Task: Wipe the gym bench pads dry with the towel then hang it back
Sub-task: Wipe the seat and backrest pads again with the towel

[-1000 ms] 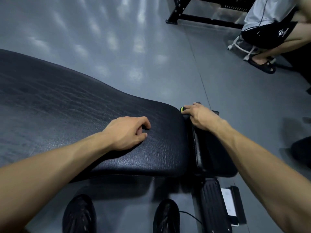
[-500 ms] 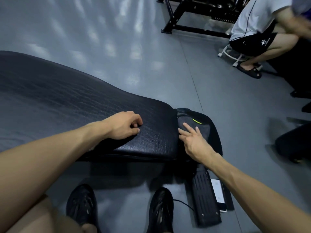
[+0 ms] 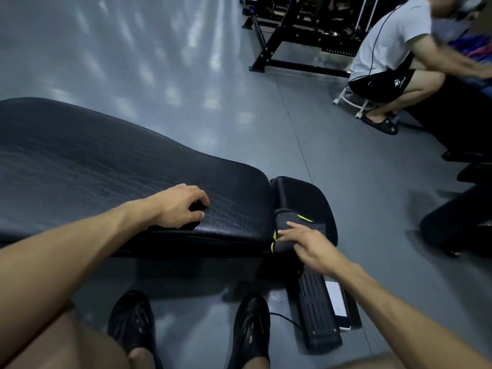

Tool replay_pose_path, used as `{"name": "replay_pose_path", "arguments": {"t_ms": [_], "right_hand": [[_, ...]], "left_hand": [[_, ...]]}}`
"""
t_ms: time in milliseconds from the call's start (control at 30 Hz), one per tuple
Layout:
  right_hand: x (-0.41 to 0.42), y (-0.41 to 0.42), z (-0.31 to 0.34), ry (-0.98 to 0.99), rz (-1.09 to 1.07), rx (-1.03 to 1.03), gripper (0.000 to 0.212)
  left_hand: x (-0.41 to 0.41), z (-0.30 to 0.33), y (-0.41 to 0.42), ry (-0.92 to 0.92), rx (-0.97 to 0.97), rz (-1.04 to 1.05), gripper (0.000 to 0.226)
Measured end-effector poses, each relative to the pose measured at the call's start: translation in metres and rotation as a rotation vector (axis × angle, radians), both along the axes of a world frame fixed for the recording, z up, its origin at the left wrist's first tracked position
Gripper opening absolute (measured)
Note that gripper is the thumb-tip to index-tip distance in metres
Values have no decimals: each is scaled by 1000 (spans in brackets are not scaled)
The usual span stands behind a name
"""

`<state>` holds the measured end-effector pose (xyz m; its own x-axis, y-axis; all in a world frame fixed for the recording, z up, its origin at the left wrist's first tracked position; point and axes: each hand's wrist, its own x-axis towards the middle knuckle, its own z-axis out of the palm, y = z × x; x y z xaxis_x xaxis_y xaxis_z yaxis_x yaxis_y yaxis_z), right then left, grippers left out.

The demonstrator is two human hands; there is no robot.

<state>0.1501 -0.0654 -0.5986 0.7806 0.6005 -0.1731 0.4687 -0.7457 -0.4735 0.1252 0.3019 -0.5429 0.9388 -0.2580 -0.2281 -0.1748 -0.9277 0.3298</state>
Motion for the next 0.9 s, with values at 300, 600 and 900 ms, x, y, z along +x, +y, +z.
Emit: {"name": "replay_pose_path", "arguments": {"t_ms": [300,600,900], "right_hand": [[28,-10,57,67,-909,792,20],[-28,122,-33,-105,-440,263,54],[53,111,-45,-139,-412,194,62]], "left_hand": [[6,-3,-2,-23,17,-10,33],[20,-14,13,-189,48,-42,29],[31,-23,54,-305,129,-58,50]]}}
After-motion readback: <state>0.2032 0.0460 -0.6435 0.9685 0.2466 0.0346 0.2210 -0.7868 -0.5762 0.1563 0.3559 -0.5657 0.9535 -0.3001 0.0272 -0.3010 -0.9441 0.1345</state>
